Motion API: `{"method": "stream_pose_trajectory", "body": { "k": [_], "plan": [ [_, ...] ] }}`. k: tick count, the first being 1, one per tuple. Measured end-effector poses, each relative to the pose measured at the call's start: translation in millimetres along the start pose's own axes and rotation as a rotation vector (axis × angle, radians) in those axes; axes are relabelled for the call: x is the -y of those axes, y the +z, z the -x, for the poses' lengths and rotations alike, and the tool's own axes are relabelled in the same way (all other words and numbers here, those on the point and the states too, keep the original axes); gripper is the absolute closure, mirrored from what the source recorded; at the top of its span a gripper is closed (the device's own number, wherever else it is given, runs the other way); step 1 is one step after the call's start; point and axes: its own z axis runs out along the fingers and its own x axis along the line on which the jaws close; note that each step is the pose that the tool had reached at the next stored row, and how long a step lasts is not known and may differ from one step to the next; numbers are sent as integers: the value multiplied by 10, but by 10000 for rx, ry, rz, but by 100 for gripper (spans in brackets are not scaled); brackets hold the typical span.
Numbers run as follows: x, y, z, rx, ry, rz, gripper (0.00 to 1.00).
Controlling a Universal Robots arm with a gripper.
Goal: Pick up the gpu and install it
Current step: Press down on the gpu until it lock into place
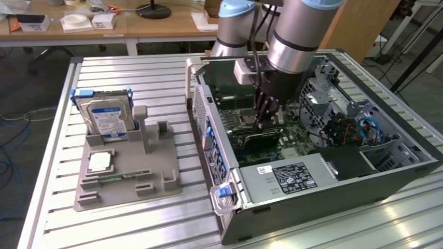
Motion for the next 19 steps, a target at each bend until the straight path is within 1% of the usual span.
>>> {"method": "stream_pose_trajectory", "body": {
  "k": [2,4,9,12,16,19],
  "plan": [
    [89,17,4,1,-3,-22,89],
    [115,45,5,0,-2,-35,89],
    [120,75,5,3,-1,-49,89],
    [122,109,6,6,-2,-101,89],
    [125,158,6,19,-3,-131,89],
    [126,198,4,2,-2,-155,89]
  ]
}}
